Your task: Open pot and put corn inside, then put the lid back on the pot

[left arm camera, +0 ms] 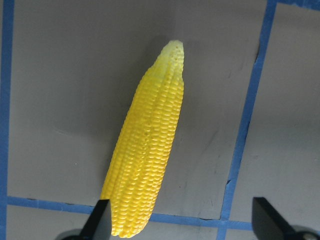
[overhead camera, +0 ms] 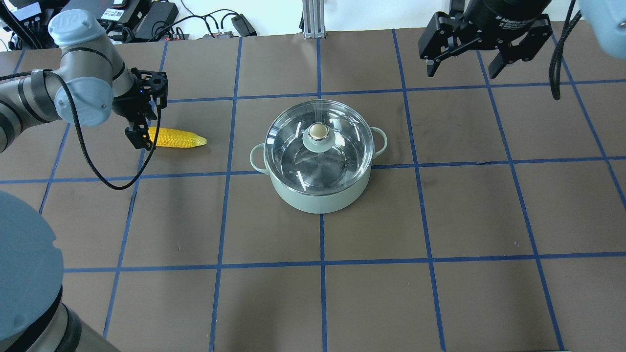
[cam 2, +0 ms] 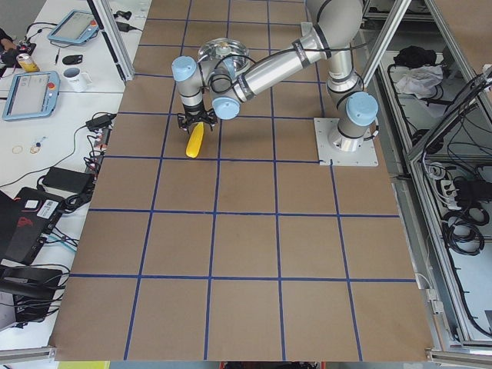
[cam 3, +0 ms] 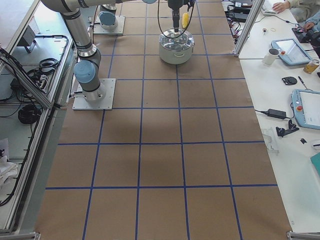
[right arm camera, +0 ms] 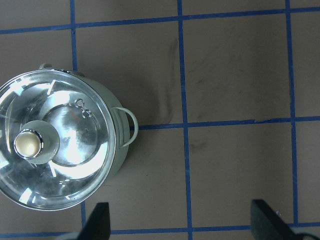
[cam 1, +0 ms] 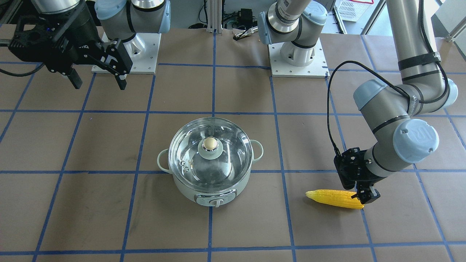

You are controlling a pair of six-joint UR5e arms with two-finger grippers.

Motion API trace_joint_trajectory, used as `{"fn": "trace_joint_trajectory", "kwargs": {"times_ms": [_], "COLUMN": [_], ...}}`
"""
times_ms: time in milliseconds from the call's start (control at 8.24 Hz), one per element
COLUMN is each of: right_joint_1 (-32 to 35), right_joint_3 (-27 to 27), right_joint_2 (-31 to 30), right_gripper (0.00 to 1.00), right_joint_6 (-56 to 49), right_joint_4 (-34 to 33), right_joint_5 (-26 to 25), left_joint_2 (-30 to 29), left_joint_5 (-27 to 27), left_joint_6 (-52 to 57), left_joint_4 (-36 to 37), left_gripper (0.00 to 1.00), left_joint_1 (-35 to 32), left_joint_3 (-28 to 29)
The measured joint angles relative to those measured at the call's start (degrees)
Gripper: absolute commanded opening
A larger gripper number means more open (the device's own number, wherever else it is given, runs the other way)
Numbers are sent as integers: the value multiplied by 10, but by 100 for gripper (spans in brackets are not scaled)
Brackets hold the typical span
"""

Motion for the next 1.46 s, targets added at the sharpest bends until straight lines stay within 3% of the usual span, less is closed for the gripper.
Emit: {"fn": "trace_joint_trajectory", "kwargs": {"times_ms": [243, 728, 1456], "right_joint_1": [-17, -12, 11], "right_joint_3": [0, 3, 5], "right_joint_2": [-3, 2, 1], "right_gripper": [100, 100, 100], "right_joint_6": [2, 29, 43], "right_joint_4": [6, 9, 7], "right_joint_5": [0, -66, -30], "left_joint_2": [-14, -42, -61], "left_joint_5": [0, -2, -2], "left_joint_6": [9, 84, 104], "left_joint_4": [15, 63, 68], "left_gripper": [100, 100, 100], "left_joint_1": [0, 0, 0], "left_joint_3": [0, 0, 0]}}
